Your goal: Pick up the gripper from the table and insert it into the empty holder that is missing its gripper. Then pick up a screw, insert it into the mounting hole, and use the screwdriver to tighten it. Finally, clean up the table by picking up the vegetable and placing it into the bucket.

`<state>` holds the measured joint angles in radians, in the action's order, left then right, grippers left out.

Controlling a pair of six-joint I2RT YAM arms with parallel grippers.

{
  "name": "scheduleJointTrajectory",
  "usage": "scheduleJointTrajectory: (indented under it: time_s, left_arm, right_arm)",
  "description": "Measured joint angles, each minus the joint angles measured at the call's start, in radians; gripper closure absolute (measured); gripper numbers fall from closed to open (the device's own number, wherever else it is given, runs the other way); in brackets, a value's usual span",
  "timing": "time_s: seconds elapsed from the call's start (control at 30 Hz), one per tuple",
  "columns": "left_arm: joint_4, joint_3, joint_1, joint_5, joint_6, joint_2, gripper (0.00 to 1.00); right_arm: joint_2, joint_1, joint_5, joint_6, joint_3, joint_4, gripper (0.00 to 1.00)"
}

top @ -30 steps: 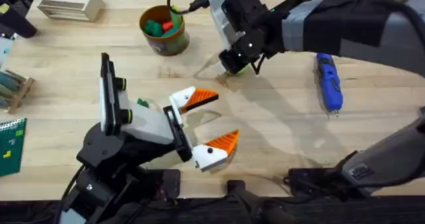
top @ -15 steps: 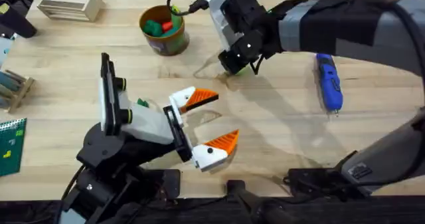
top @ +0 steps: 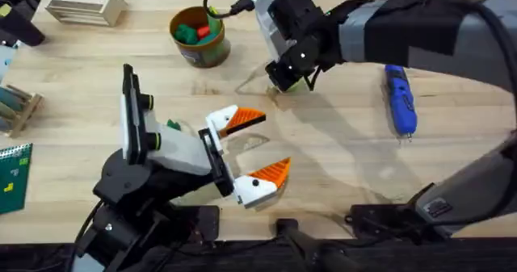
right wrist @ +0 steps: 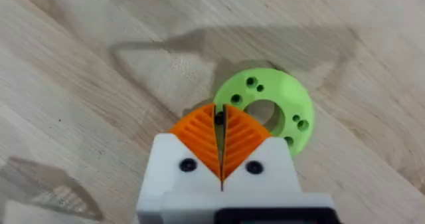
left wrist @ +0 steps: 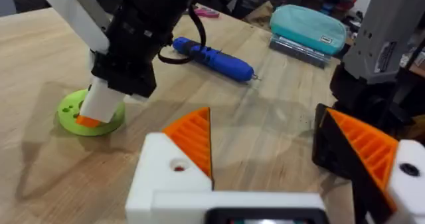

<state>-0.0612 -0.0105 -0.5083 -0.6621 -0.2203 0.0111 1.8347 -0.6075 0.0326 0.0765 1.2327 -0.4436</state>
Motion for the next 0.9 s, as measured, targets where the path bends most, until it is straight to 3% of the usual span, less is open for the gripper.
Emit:
scheduleJointTrajectory:
  time_s: [0.3, 0.6, 0.9]
  left_arm:
    - [0.0, 0.0, 0.0, 0.0, 0.0, 0.0, 0.014]
    - [0.0, 0.0, 0.0, 0.0, 0.0, 0.0, 0.014]
    - [0.0, 0.0, 0.0, 0.0, 0.0, 0.0, 0.014]
  right_arm:
    - [-0.056, 0.003, 0.001, 0.0, 0.003, -0.076, 0.994]
    - [-0.263, 0.003, -0.003, 0.002, 0.016, -0.213, 0.994]
    - [-0.266, -0.005, -0.058, 0.026, 0.235, -0.475, 0.994]
